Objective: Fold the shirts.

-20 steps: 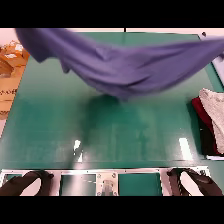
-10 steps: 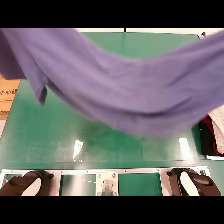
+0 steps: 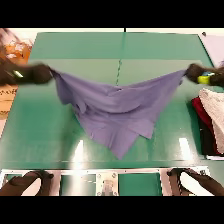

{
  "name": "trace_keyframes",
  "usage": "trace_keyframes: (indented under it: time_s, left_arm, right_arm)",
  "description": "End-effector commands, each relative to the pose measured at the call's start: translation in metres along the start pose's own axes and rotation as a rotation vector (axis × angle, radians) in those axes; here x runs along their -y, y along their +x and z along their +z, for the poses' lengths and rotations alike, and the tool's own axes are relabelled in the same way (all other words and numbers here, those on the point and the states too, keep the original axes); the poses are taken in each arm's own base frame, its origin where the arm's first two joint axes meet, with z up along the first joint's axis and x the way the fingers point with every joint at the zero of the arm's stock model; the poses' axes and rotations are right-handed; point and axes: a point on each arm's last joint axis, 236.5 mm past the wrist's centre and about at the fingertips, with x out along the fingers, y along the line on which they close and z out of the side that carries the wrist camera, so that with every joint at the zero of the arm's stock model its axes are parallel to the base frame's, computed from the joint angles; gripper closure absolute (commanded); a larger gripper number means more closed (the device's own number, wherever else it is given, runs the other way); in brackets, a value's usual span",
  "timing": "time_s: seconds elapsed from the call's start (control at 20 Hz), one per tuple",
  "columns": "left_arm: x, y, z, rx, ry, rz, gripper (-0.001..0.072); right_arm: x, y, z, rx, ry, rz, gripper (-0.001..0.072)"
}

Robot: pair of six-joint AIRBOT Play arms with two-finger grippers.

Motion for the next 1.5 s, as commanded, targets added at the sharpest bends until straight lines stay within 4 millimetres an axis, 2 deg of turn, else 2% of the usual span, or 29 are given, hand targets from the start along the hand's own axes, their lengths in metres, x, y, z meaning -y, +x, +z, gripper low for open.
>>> trace_keyframes:
  time_s: [0.0,0.05,0.1,0.15,0.25,0.3,0.4,0.5,0.55,0.65,0.75,0.8,0.9,0.95,1.05,1.15,1.3,1.45]
  left_arm:
    - [-0.066,0.059,-0.080,-0.044,-0.192,0.082,0.0685]
    - [-0.078,0.065,-0.095,-0.046,-0.215,0.110,0.0686]
    - [-0.087,0.069,-0.104,-0.043,-0.228,0.130,0.0685]
    - [-0.093,0.073,-0.109,-0.046,-0.239,0.143,0.0686]
    - [-0.103,0.081,-0.116,-0.074,-0.242,0.165,0.0686]
    - [-0.108,0.085,-0.119,-0.089,-0.245,0.176,0.0686]
    - [-0.115,0.093,-0.121,-0.120,-0.238,0.191,0.0686]
    - [-0.116,0.098,-0.111,-0.128,-0.221,0.191,0.0686]
    - [-0.114,0.098,-0.103,-0.120,-0.203,0.185,0.0686]
    - [-0.110,0.098,-0.090,-0.107,-0.185,0.175,0.0686]
    - [-0.108,0.097,-0.084,-0.099,-0.182,0.170,0.0685]
    - [-0.107,0.097,-0.086,-0.104,-0.182,0.169,0.0685]
    - [-0.105,0.097,-0.091,-0.128,-0.184,0.162,0.0685]
    - [-0.104,0.096,-0.094,-0.142,-0.185,0.158,0.0685]
    - [-0.102,0.096,-0.098,-0.159,-0.186,0.152,0.0685]
    - [-0.101,0.096,-0.100,-0.167,-0.177,0.149,0.0685]
    - [-0.099,0.095,-0.104,-0.187,-0.164,0.142,0.0685]
    - [-0.097,0.094,-0.110,-0.215,-0.166,0.132,0.0685]
  right_arm:
    - [0.036,0.095,-0.058,-0.171,0.076,-0.036,0.0692]
    - [0.043,0.107,-0.064,-0.200,0.089,-0.047,0.0620]
    - [0.051,0.114,-0.066,-0.215,0.101,-0.057,0.0432]
    - [0.058,0.112,-0.062,-0.220,0.116,-0.063,0.0325]
    - [0.074,0.089,-0.046,-0.243,0.142,-0.071,0.0320]
    - [0.084,0.070,-0.041,-0.267,0.171,-0.072,0.0320]
    - [0.104,0.037,-0.042,-0.303,0.233,-0.083,0.0321]
    - [0.120,0.014,-0.064,-0.351,0.300,-0.098,0.0323]
    - [0.123,0.005,-0.087,-0.391,0.339,-0.102,0.0322]
    - [0.117,0.001,-0.142,-0.482,0.391,-0.094,0.0322]
    - [0.096,0.007,-0.199,-0.578,0.453,-0.052,0.0320]
    - [0.086,0.013,-0.227,-0.623,0.485,-0.034,0.0298]
    - [0.075,0.024,-0.270,-0.664,0.492,-0.037,0.0283]
    - [0.069,0.029,-0.283,-0.674,0.484,-0.039,0.0284]
    - [0.054,0.034,-0.297,-0.684,0.477,-0.019,0.0285]
    - [0.039,0.040,-0.296,-0.675,0.469,0.009,0.0286]
    - [0.021,0.036,-0.306,-0.723,0.452,0.044,0.0287]
    - [0.019,0.030,-0.316,-0.764,0.415,0.043,0.0296]
